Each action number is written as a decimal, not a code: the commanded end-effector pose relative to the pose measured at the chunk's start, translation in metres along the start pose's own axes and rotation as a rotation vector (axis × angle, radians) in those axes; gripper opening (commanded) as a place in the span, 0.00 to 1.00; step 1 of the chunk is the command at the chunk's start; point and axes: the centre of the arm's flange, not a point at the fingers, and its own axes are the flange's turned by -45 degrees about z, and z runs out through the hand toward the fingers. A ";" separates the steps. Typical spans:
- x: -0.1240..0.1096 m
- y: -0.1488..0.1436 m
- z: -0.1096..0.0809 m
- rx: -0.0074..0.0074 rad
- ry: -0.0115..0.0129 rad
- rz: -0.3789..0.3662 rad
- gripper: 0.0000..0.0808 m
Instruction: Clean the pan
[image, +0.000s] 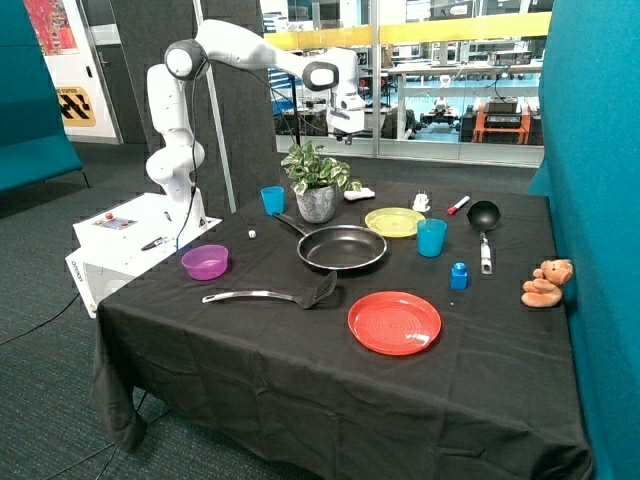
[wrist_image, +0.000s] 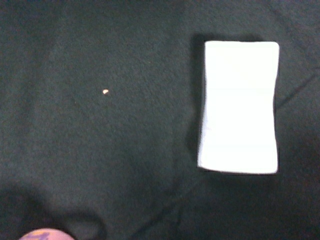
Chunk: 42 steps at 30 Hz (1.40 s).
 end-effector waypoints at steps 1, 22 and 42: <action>0.013 -0.001 0.021 -0.0020 0.0008 -0.021 0.03; 0.028 0.039 0.073 -0.0020 0.0009 0.079 0.87; 0.039 0.036 0.104 -0.0019 0.0010 0.150 1.00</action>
